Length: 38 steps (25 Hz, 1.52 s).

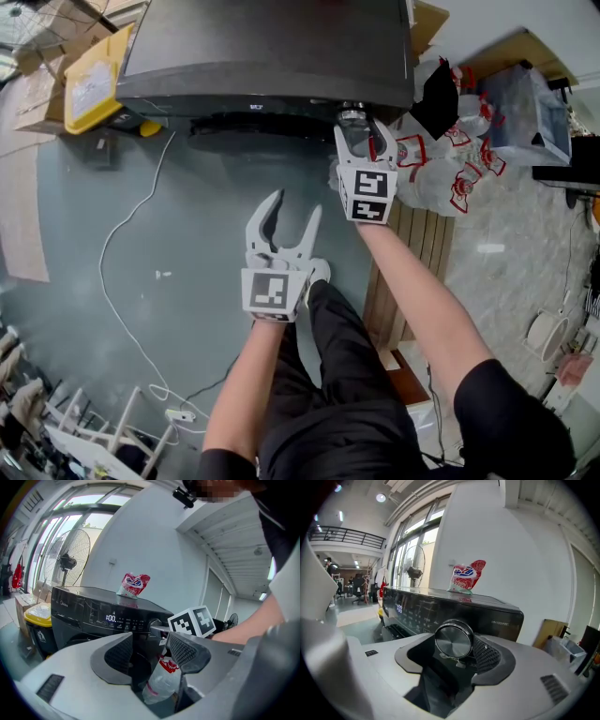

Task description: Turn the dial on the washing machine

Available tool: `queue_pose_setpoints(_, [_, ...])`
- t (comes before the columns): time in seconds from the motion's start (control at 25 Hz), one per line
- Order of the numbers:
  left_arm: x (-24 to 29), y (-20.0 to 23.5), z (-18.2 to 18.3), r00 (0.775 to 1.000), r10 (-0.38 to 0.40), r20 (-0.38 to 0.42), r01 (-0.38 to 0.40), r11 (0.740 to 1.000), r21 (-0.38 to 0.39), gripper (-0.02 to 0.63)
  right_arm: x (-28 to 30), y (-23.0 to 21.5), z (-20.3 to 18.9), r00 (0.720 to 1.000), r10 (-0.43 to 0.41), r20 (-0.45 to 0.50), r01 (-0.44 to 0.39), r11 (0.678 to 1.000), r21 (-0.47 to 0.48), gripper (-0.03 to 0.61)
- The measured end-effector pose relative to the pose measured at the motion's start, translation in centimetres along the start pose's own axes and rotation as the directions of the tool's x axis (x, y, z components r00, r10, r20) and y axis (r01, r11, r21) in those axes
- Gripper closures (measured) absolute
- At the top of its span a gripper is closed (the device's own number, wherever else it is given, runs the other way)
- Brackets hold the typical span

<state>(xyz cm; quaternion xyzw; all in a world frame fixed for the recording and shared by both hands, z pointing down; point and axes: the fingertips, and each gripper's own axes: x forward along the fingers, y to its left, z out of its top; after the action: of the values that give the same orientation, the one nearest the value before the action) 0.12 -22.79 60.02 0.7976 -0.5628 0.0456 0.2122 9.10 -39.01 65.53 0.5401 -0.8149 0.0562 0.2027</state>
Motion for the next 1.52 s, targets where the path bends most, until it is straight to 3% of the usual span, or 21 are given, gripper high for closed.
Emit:
queue_pose_setpoints(0.36, [0.1, 0.2, -0.1, 1.0, 0.002, -0.003, -0.002, 1.0, 0.0, 0.39, 0.0, -0.4, -0.1, 1.0, 0.002, 0.015, -0.004, 0.992, 0.123, 0.334])
queue_pose_setpoints(0.56, [0.1, 0.2, -0.2, 1.0, 0.001, -0.002, -0.001, 1.0, -0.006, 0.39, 0.0, -0.6, -0.3, 0.999, 0.029, 0.024, -0.035, 0.953, 0.3, 0.334])
queue_pose_setpoints(0.68, [0.1, 0.2, -0.2, 1.0, 0.003, 0.001, -0.003, 1.0, -0.005, 0.39, 0.0, -0.8, -0.3, 0.999, 0.033, 0.033, -0.042, 0.934, 0.355, 0.334])
queue_pose_setpoints(1.16, [-0.3, 0.6, -0.3, 1.0, 0.001, 0.0, -0.001, 1.0, -0.009, 0.39, -1.1, -0.5, -0.1, 0.998, 0.052, 0.044, -0.063, 0.956, 0.288, 0.334])
queue_pose_setpoints(1.52, [-3.8, 0.1, 2.8, 0.999, 0.001, 0.038, -0.002, 1.0, 0.018, 0.39, -8.7, -0.6, 0.4, 0.997, 0.071, 0.02, -0.074, 0.965, 0.25, 0.334])
